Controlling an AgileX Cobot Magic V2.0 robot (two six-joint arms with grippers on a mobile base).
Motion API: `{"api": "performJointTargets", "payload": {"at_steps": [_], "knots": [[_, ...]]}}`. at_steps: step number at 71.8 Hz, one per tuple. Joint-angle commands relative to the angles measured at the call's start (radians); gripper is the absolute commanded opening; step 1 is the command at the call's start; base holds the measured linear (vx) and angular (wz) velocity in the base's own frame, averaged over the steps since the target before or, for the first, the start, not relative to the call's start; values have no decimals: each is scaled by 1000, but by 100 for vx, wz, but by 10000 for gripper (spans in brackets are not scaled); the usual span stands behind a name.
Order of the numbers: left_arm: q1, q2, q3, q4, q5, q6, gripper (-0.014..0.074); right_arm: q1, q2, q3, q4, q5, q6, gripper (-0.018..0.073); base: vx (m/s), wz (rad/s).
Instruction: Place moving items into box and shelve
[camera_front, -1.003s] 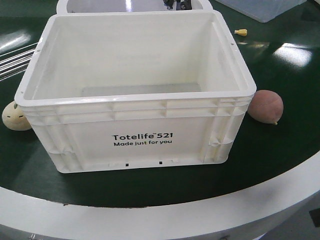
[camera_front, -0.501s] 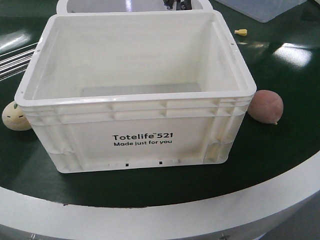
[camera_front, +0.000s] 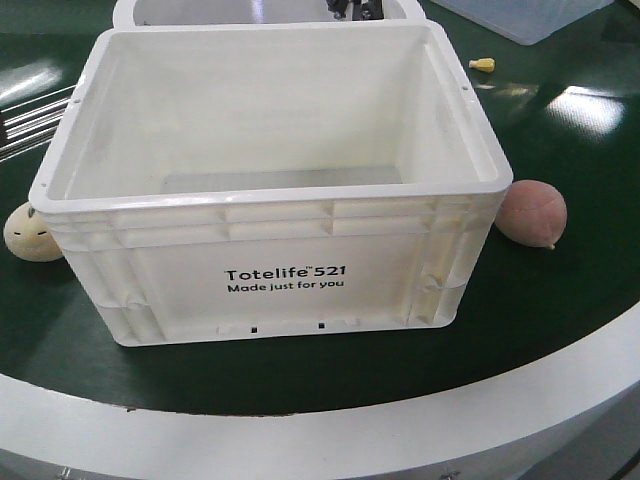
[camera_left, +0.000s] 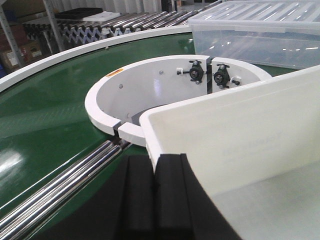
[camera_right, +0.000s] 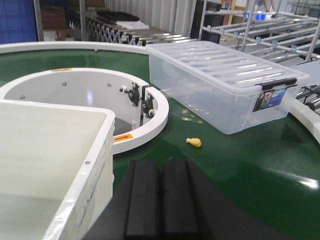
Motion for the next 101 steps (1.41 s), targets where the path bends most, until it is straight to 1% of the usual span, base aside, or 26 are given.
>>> {"api": "performJointTargets", "payload": {"at_steps": [1,15,21,27,34,41,45,50,54,58,63,67,74,78,85,86,89,93,98,101], "knots": [[-7,11,-38,4,-115,-12,-3,-1,24,-39,-8,-120,-10,-8,0,0],[-7,13,-38,5,-140,-1,3,-1,43,-39,-7,-125,-10,-7,0,0],[-7,13,-38,5,-142,8,29,-1,43,-39,-7,-132,-11,7,0,0],[-7,13,-38,5,-142,8,78,-1,43,-39,-7,-131,-12,52,0,0],[-7,13,-38,5,-142,8,169,-1,43,-39,-7,-129,-12,160,0,0],[-7,13,-38,5,-142,8,288,-1,43,-39,-7,-129,-12,327,0,0],[-7,13,-38,5,-142,8,367,-1,43,-39,-7,-131,-12,440,0,0],[-7,13,-38,4,-141,7,456,-1,43,-39,-7,-131,-9,550,0,0],[-7,13,-38,4,-141,-3,508,-1,43,-39,-7,-131,0,620,0,0],[-7,13,-38,4,-141,-5,546,-1,43,-39,-7,-131,0,654,0,0],[-4,12,-38,4,-132,-4,563,-1,43,-39,-22,-131,0,662,0,0],[15,9,-38,4,-117,-4,563,-1,34,-39,-46,-129,0,657,0,0],[69,-26,-38,4,-88,-4,561,-3,3,-39,-90,-106,0,640,0,0],[115,-53,-38,5,-75,-4,561,-18,-15,-39,-99,-89,15,630,0,0],[194,-104,-38,10,-62,-3,561,-112,-49,-39,-111,-68,66,617,0,0],[205,-110,-38,15,-59,-3,561,-137,-53,-39,-114,-66,69,617,0,0],[242,-127,-38,37,-45,-3,561,-181,-64,-39,-119,-61,81,614,0,0],[273,-144,-38,59,-23,-3,561,-254,-76,-39,-119,-54,101,613,0,0],[298,-155,-38,83,8,-5,561,-281,-80,-39,-119,-52,112,609,0,0],[300,-157,-38,85,13,-5,561,-277,-81,-39,-119,-52,111,606,0,0]]}}
